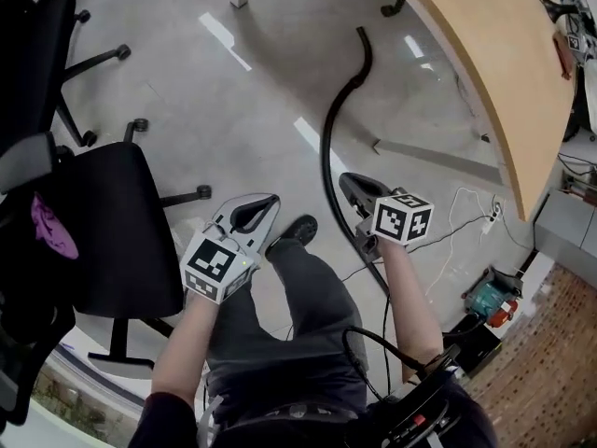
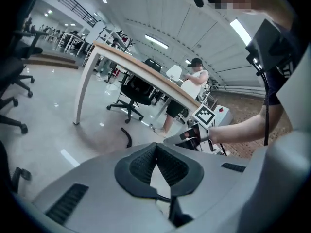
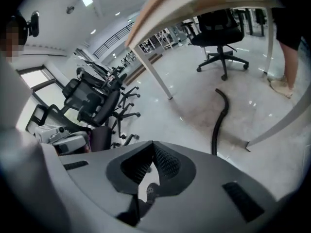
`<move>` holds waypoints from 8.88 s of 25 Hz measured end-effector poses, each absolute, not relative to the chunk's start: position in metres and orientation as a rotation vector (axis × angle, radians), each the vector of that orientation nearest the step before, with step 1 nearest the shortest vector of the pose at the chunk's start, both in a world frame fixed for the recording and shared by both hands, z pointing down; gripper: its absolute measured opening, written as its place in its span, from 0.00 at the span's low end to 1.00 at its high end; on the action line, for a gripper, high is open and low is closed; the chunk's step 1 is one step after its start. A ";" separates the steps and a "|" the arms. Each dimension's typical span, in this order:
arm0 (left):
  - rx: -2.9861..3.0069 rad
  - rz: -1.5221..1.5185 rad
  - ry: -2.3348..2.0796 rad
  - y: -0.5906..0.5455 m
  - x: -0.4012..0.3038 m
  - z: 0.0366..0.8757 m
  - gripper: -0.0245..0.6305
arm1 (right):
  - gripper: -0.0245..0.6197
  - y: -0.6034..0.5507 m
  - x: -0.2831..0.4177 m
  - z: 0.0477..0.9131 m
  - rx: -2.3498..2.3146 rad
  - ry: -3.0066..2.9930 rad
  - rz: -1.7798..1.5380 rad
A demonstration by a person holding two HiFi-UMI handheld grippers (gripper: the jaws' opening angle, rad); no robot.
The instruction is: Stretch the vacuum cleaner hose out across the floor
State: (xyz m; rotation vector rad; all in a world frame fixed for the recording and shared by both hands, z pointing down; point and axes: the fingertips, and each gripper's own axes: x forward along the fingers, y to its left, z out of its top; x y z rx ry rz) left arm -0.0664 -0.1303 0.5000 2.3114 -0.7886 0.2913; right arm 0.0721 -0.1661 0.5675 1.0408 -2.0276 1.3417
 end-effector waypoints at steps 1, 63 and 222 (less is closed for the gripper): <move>2.311 0.298 -0.777 -0.131 -0.058 0.522 0.05 | 0.04 -0.173 0.079 0.591 1.060 -2.014 1.342; 2.586 0.505 -0.588 -0.208 0.002 0.705 0.05 | 0.33 -0.260 0.049 1.073 0.516 -1.863 0.704; 2.217 0.395 -1.037 -0.160 -0.114 0.513 0.05 | 0.05 -0.137 -0.010 0.510 0.619 -2.234 1.205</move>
